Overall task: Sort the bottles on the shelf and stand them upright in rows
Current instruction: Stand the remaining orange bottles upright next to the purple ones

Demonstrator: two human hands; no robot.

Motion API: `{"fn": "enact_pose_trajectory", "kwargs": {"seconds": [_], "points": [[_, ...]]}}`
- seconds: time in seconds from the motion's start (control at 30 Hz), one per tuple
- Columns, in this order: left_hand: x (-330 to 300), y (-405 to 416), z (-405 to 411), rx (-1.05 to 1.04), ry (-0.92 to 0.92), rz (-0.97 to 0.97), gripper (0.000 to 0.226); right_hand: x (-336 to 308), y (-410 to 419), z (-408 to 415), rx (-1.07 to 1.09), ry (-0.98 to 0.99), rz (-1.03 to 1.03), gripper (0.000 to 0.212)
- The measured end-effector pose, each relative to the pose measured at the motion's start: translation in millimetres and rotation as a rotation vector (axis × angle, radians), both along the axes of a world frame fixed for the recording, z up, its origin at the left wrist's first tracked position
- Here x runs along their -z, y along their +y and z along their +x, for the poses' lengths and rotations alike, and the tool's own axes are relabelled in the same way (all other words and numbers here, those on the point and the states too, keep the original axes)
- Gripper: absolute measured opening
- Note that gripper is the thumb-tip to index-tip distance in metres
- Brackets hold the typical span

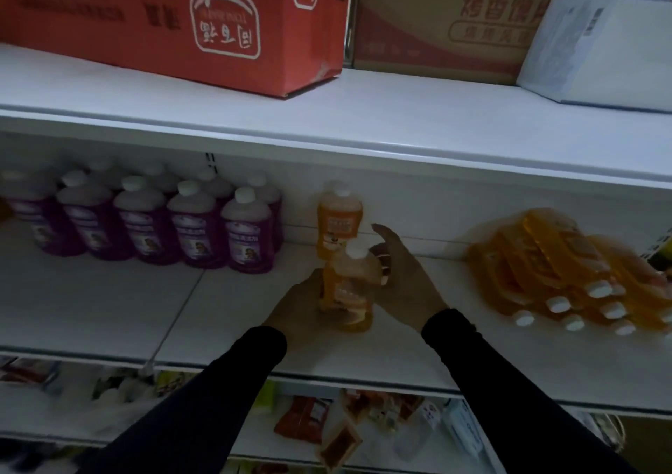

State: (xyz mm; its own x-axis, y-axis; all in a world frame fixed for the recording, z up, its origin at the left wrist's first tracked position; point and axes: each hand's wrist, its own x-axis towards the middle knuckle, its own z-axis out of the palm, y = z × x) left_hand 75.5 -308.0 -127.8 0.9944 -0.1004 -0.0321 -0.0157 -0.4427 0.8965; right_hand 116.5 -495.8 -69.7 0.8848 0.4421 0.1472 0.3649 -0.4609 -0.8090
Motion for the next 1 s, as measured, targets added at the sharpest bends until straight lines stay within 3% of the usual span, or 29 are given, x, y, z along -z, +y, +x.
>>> {"fn": "enact_pose_trajectory", "kwargs": {"seconds": [0.07, 0.13, 0.23, 0.37, 0.6, 1.0], "points": [[-0.6, 3.2, -2.5, -0.020, -0.006, 0.038, 0.059, 16.9, 4.9, -6.2, 0.020, 0.049, -0.003, 0.104], [-2.8, 10.7, -2.7, 0.024, -0.029, 0.154, 0.064, 32.1, 6.7, -11.6, 0.026, 0.055, -0.009, 0.092], [4.8, 33.4, -4.2, 0.043, 0.003, 0.483, 0.078, 40.6, 9.7, -10.7, 0.087, 0.064, 0.040, 0.069], [32.2, 58.8, -16.3, -0.036, 0.071, 0.801, 0.086, 39.2, 21.4, 1.2, 0.127, 0.051, 0.068, 0.070], [53.5, 65.3, -18.7, -0.066, -0.018, 0.862, 0.094, 36.5, 46.8, 33.7, 0.195, -0.042, -0.012, 0.093], [57.7, 65.6, -18.9, -0.095, -0.050, 0.853, 0.092, 51.0, 49.4, 40.2, 0.212, -0.025, 0.055, 0.090]]}}
